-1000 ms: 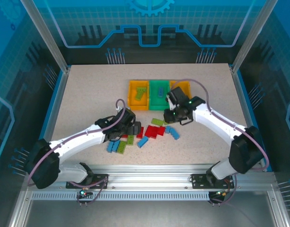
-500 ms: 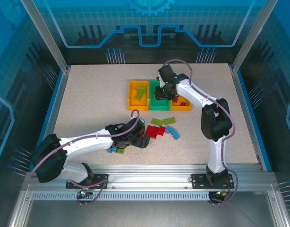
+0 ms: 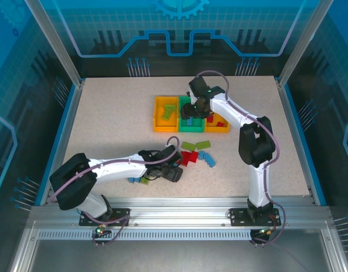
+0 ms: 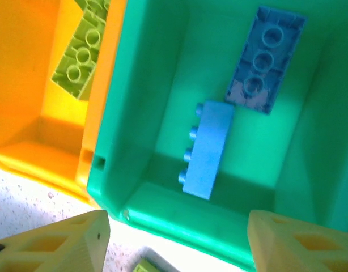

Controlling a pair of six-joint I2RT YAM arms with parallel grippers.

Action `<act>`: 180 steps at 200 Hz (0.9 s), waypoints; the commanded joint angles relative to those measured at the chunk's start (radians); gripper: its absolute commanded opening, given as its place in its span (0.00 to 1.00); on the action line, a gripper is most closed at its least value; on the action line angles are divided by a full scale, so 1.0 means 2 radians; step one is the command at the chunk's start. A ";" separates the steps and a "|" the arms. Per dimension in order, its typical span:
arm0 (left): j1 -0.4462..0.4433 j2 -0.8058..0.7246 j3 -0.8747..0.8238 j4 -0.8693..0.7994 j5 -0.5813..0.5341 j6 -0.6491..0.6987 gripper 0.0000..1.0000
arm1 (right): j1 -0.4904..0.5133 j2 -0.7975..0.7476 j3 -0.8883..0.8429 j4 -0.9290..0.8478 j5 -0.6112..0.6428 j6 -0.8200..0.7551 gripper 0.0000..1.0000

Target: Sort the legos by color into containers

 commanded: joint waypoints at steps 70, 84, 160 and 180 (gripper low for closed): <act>-0.006 0.036 0.011 0.006 0.011 -0.003 0.47 | -0.002 -0.208 -0.205 0.020 0.045 -0.014 0.78; -0.007 0.036 0.011 0.006 0.012 -0.007 0.38 | -0.002 -0.226 -0.243 0.023 0.049 -0.016 0.78; -0.007 -0.008 0.034 -0.006 -0.017 -0.012 0.27 | 0.016 -0.322 -0.429 0.064 0.034 0.010 0.78; -0.006 -0.008 0.064 -0.023 -0.030 0.001 0.27 | 0.031 -0.337 -0.466 0.072 0.039 0.015 0.78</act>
